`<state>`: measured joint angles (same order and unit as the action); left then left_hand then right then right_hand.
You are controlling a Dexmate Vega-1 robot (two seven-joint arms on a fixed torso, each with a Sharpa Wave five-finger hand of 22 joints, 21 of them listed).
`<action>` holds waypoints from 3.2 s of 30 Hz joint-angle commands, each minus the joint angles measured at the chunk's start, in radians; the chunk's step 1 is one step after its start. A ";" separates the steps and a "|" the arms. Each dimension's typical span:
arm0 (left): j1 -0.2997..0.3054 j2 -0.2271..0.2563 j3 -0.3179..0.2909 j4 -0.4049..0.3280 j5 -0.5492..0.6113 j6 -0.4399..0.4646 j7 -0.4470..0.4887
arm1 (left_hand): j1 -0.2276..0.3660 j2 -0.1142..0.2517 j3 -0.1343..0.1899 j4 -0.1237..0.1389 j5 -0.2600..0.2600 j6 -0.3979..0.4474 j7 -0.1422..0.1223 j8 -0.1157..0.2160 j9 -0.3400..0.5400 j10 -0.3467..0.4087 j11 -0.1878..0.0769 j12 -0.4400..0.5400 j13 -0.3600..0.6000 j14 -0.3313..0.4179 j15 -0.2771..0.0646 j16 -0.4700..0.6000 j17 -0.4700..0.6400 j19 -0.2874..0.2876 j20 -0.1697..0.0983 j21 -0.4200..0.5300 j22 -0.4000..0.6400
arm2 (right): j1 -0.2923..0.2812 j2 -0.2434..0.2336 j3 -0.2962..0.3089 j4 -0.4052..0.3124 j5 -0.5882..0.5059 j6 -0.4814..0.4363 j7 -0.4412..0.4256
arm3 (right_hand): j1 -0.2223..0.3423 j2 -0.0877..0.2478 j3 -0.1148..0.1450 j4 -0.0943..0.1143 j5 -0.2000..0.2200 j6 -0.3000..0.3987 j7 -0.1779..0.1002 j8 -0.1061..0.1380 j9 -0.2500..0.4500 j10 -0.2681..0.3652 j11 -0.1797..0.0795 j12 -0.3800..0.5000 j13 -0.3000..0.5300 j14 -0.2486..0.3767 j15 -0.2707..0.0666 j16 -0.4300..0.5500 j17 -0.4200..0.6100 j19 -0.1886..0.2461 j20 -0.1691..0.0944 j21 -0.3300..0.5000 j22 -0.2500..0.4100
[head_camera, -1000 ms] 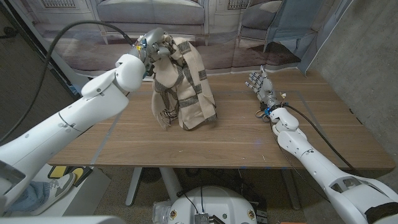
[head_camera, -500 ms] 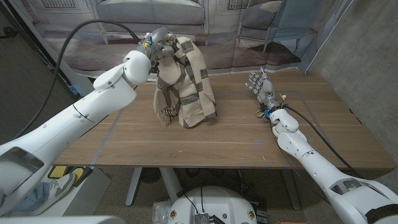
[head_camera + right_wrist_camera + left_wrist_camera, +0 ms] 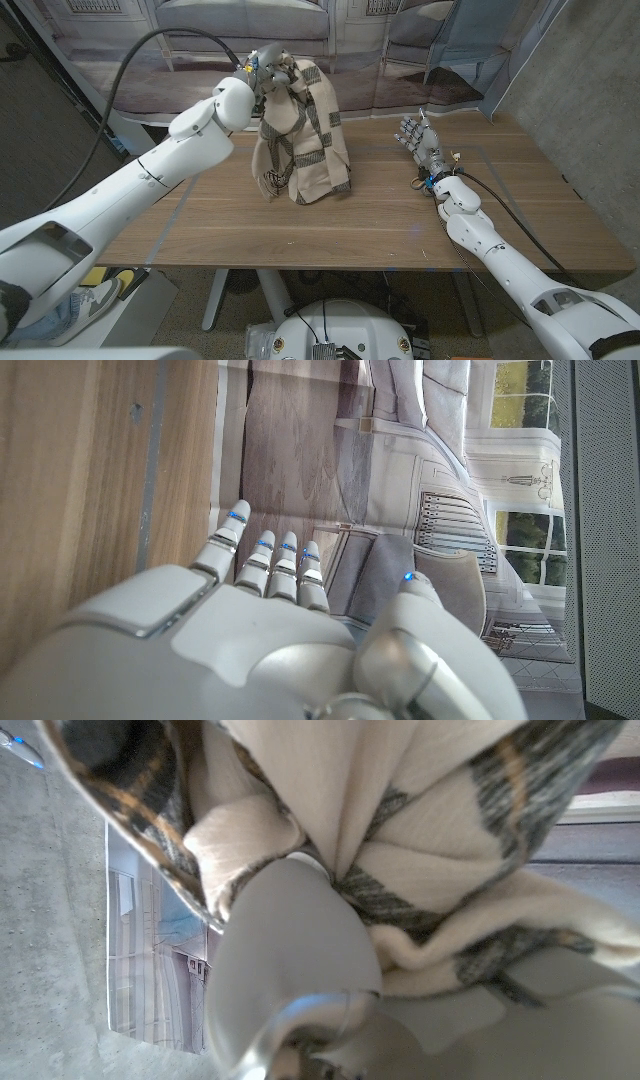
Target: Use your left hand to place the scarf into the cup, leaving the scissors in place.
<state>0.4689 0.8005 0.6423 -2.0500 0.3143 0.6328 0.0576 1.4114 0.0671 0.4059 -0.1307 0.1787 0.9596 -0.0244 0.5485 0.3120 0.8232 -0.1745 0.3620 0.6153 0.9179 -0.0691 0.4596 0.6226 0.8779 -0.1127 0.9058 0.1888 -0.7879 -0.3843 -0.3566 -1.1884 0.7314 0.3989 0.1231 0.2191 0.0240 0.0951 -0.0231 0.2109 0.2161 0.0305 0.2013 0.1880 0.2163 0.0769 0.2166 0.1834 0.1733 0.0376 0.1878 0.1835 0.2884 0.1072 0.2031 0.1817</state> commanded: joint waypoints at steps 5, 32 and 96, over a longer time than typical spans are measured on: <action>-0.070 -0.060 0.055 0.117 0.020 -0.032 -0.039 | -0.017 -0.003 0.010 0.001 0.007 0.022 -0.021 0.011 -0.006 0.027 -0.023 -0.007 0.007 0.078 -0.145 -0.008 0.002 -0.001 -0.046 0.022 0.001 | -0.006 0.001 -0.001 0.000 -0.001 0.004 -0.003 | 0.005 0.012 0.002 -0.006 -0.001 0.007 0.000 -0.004 0.003 0.009 -0.001 0.002 0.004 0.012 0.000 0.003 0.002 0.005 0.004 -0.002 0.001; -0.155 -0.182 0.178 0.336 0.095 -0.113 -0.070 | -0.028 -0.009 0.026 -0.001 0.007 0.036 -0.009 0.017 -0.014 0.048 -0.019 -0.021 0.019 0.086 -0.153 -0.030 0.003 -0.031 -0.050 0.040 -0.003 | 0.008 0.013 0.006 0.034 0.009 0.022 0.016 | 0.004 0.013 0.000 -0.007 -0.001 0.008 -0.001 -0.004 0.003 0.009 -0.003 0.001 0.004 0.012 -0.001 0.002 0.003 0.007 0.001 -0.002 0.001; -0.138 -0.294 0.227 0.617 0.079 -0.252 -0.086 | -0.048 -0.018 0.064 -0.004 0.006 0.036 -0.014 0.027 -0.020 0.071 -0.017 -0.057 0.040 0.093 -0.148 -0.074 0.025 -0.062 -0.048 0.080 -0.007 | 0.032 0.025 0.010 0.083 0.016 0.022 0.033 | 0.004 0.015 -0.003 -0.010 -0.001 0.009 -0.002 -0.004 0.003 0.013 -0.001 0.001 0.004 0.010 -0.002 0.001 0.003 0.009 -0.001 -0.003 0.001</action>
<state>0.3290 0.5222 0.8559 -1.4663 0.3839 0.3911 -0.0215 1.3684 0.0419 0.4586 -0.1337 0.1820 0.9918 -0.0377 0.5701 0.2898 0.8823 -0.1863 0.3056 0.6516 0.9585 -0.0967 0.3861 0.6435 0.8224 -0.0968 0.9769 0.1817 -0.7609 -0.3660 -0.3479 -1.1233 0.7407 0.4155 0.1459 0.2161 0.0374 0.0893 -0.0289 0.2116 0.2160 0.0305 0.2013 0.1880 0.2161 0.0768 0.2166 0.1834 0.1769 0.0340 0.1878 0.1835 0.2884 0.1072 0.1993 0.1817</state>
